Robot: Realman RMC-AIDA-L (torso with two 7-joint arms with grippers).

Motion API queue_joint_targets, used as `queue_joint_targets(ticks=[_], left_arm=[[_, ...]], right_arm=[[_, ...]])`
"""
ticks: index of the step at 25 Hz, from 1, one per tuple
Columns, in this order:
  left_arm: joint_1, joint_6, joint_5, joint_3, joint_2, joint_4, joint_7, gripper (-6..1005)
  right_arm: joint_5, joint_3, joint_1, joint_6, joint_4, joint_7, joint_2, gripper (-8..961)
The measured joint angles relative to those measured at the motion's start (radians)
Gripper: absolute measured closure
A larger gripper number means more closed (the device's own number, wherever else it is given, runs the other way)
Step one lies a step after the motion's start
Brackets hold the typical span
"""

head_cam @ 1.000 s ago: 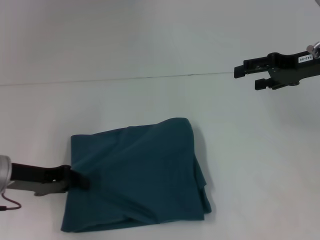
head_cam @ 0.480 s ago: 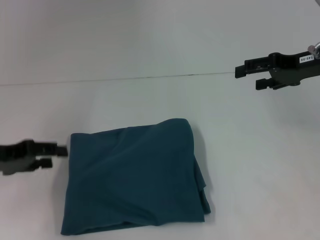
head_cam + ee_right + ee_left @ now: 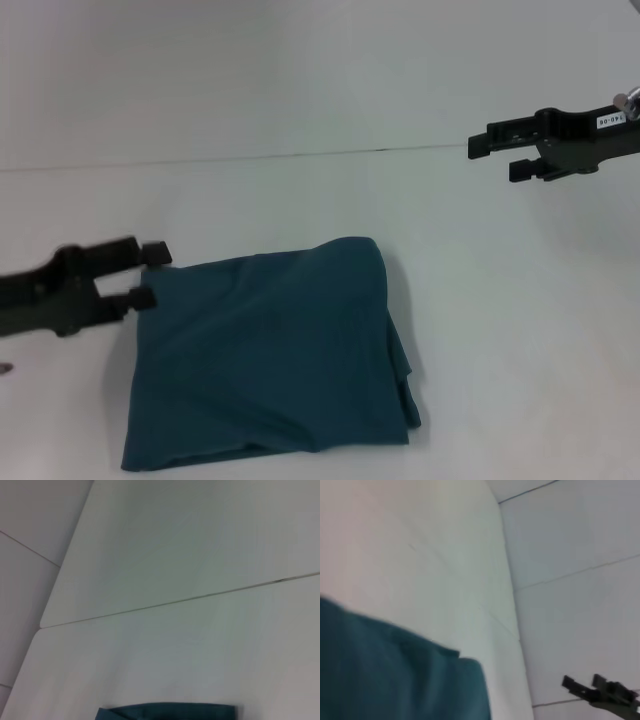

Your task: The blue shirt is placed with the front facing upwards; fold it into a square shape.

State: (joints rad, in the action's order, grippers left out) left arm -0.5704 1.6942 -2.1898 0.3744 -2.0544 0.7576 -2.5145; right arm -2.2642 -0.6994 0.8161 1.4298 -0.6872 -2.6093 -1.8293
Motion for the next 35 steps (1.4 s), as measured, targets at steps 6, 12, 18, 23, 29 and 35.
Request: queue_joint_targets(ticks=[6,12,18,23,29,35], left_arm=[[0.005,-0.101,-0.033,0.022,-0.005,-0.114,0.025,253],[0.006,-0.23,-0.092,0.09,-0.017,-0.164,0.031,236],[0.002,-0.172,-0.088,0.077,-0.018,-0.114,0.059,237],[0.03,0.057,0.025,0.025,-0.011,0.028,0.207,226],[0.083,0.082,0.014,0.045,-0.032,0.112,0.417,211],[0.128,0.168,-0.013,0.055,-0.049,0.101,0.663,168]], right_arm=[[0.0,-0.001,0.0,-0.002,0.002,0.0,-0.004,12],[0.0,-0.001,-0.003,-0.003,0.002,0.0,-0.005,11],[0.0,0.0,-0.005,0.0,0.001,0.002,-0.005,11],[0.031,0.001,-0.006,0.022,-0.002,0.113,-0.006,11],[0.102,-0.013,-0.026,0.098,-0.011,0.326,-0.053,11],[0.141,-0.014,-0.117,0.271,-0.12,0.739,-0.198,12]])
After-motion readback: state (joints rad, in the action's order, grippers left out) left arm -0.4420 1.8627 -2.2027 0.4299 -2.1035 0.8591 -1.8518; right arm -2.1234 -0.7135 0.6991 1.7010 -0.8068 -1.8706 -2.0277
